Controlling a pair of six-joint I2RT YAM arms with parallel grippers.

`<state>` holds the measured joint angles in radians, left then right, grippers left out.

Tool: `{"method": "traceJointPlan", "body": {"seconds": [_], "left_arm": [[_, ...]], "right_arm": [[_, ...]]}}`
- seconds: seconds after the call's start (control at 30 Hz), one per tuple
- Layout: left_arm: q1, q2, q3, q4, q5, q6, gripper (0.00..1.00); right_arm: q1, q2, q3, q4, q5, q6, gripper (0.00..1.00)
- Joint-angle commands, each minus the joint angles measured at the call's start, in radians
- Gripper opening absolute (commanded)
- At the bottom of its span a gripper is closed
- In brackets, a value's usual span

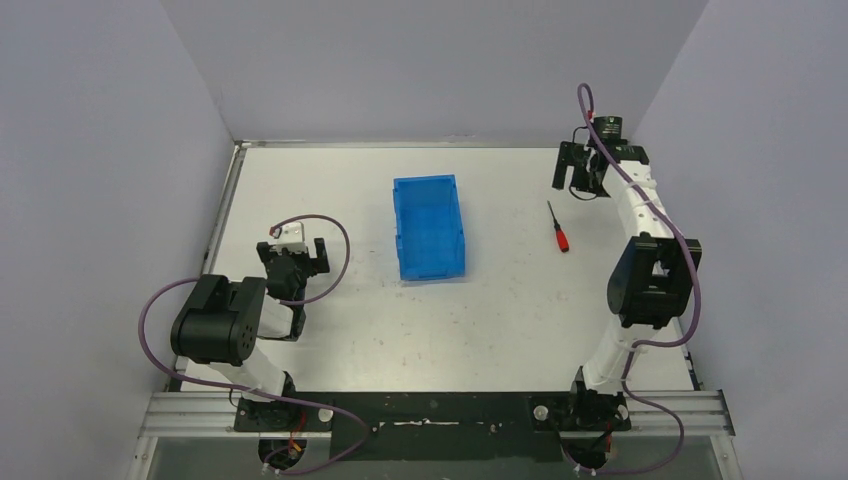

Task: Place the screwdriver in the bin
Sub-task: Pick up the screwdriver from the center of the board.

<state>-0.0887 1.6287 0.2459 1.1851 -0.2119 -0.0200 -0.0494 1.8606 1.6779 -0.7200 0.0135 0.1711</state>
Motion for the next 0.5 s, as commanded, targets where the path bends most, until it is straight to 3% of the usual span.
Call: {"method": "traceJointPlan", "body": {"seconds": [0.0,0.47], "left_arm": [[0.006,-0.019,0.008,0.025,0.006,-0.009,0.97],[0.006,-0.02,0.009,0.027,0.006,-0.01,0.97]], "right_arm": [[-0.01,-0.009,0.055,-0.053,-0.053,-0.055,1.0],[-0.052,0.168,0.019,-0.059,-0.148,-0.225,1.0]]}}
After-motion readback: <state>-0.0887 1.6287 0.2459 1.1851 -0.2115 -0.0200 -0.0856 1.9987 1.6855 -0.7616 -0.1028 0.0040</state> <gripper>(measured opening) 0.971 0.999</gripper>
